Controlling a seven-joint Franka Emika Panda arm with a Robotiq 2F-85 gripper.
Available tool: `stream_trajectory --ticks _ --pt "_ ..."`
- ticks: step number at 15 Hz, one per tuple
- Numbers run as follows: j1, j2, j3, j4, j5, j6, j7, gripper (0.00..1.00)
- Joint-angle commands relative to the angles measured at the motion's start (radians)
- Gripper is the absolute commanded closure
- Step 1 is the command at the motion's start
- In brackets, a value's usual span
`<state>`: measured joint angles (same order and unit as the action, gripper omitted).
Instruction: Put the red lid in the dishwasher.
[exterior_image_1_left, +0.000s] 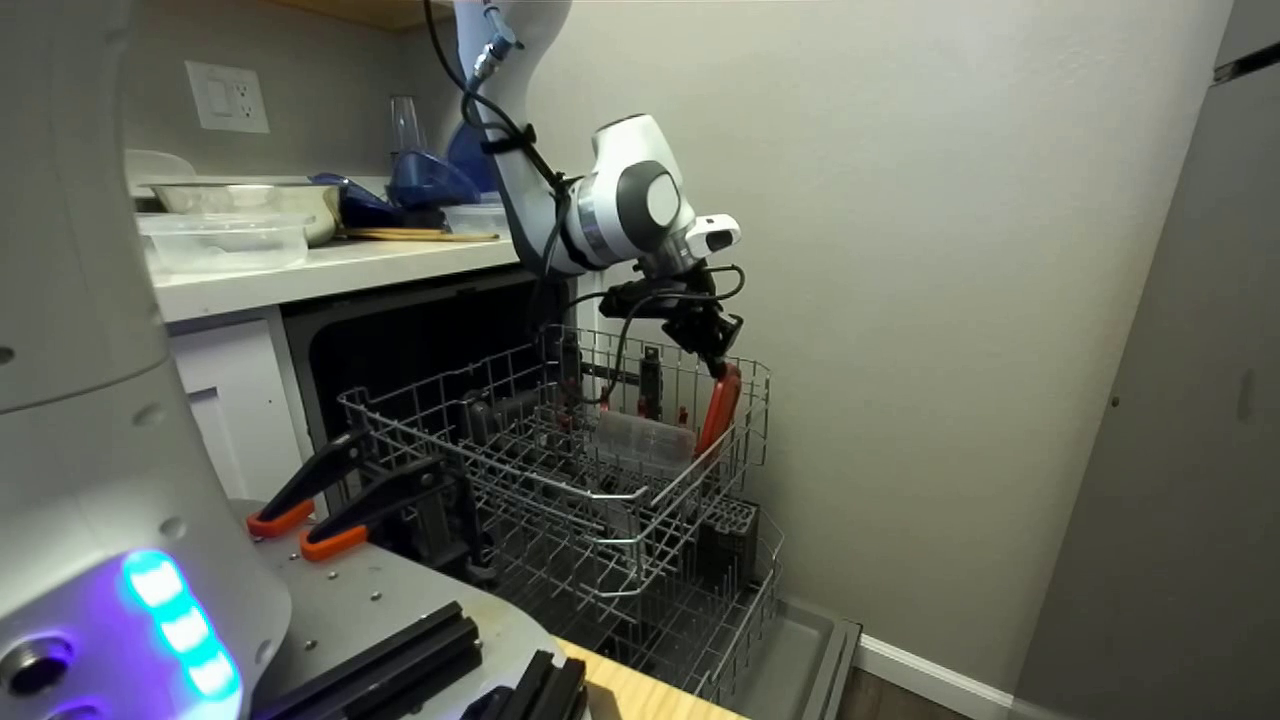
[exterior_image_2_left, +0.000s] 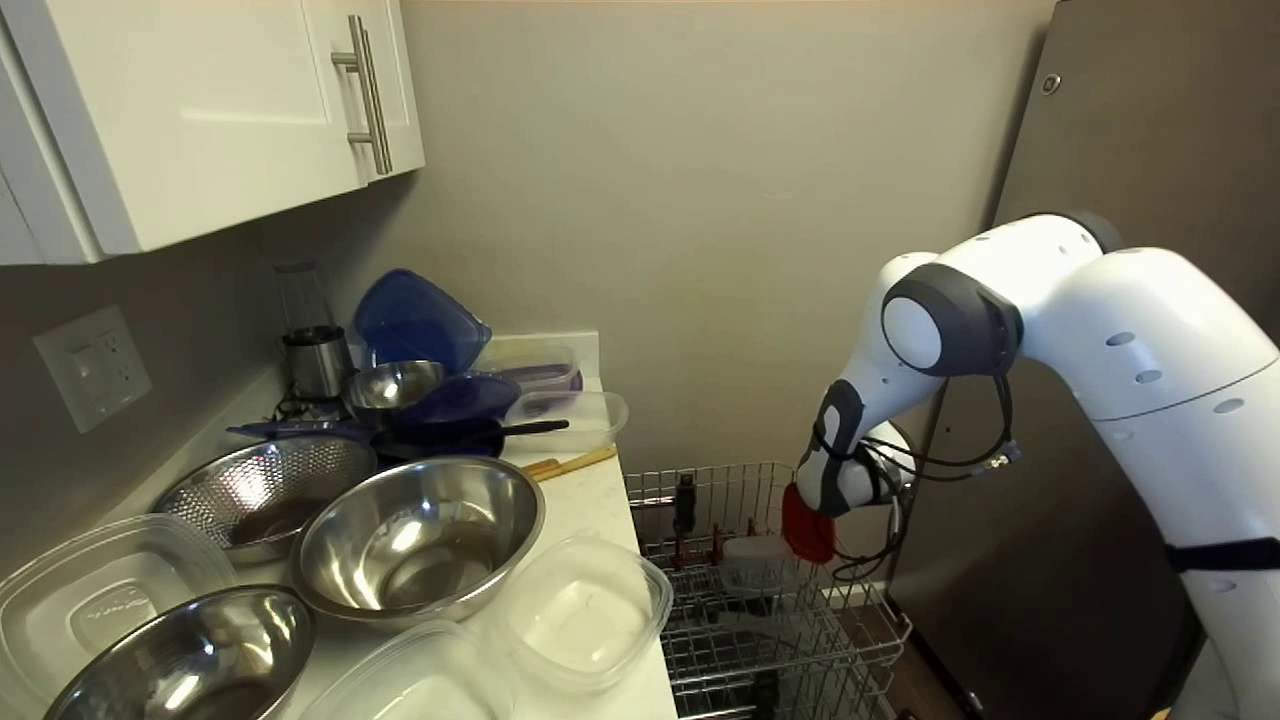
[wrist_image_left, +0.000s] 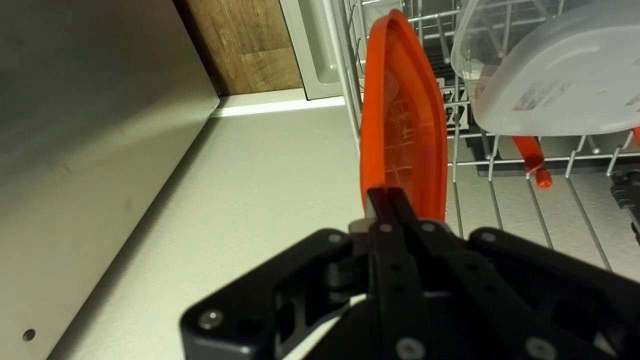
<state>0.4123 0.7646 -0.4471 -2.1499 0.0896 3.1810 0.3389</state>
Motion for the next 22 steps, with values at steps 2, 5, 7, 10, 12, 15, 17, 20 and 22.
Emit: stream_trajectory --ticks 2,5,7,10,12,15,17,20,22 --pt "0.034 -0.040 -0.026 -0.031 0.050 0.007 -0.004 1.00" --pt "0.017 -0.086 -0.014 -0.048 0.077 0.049 -0.002 1.00" --pt "0.020 -0.108 -0.017 -0.053 0.102 0.079 -0.004 1.00" --pt "0.044 -0.109 -0.044 -0.048 0.131 0.091 -0.015 1.00" --pt "0.055 -0.100 -0.054 -0.046 0.137 0.085 -0.016 1.00" --pt "0.058 -0.090 -0.046 -0.054 0.137 0.077 -0.019 1.00" --pt "0.055 -0.090 -0.034 -0.065 0.134 0.077 -0.022 1.00" --pt "0.063 -0.083 -0.030 -0.083 0.135 0.072 -0.021 1.00" --pt "0.065 -0.073 -0.030 -0.094 0.137 0.067 -0.020 1.00"
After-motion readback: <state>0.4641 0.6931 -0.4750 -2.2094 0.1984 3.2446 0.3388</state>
